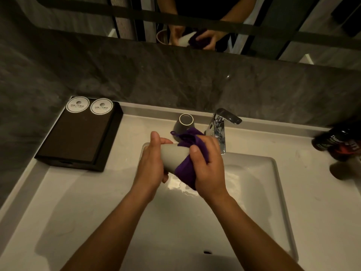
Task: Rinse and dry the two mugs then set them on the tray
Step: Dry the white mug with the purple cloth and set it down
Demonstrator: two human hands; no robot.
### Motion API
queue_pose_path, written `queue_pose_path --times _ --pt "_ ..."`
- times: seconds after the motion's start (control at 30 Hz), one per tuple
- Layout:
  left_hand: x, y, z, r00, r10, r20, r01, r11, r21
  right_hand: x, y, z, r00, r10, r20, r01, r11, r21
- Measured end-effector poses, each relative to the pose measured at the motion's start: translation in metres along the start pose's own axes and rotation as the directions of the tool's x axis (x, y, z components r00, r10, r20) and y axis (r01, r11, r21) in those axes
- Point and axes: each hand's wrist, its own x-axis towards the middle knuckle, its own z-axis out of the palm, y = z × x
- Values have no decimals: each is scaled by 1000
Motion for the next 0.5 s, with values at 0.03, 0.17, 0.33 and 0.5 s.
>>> queue_pose_path --times 0.03,0.17,0.33,0.5 --pt "2 3 -2 998 -62 22 62 998 -19 -2 5 -2 998 -52 39 52 999 1" --pt "3 9 -5 985 -169 31 167 984 56 -6 23 -8 981 -161 105 159 987 29" --pt "-3 -7 6 997 34 -69 -22 986 167 -11 22 -1 998 -53 42 47 990 134" --pt "-20 -27 12 934 322 -157 -307 945 111 -9 8 14 919 369 -141 -329 912 243"
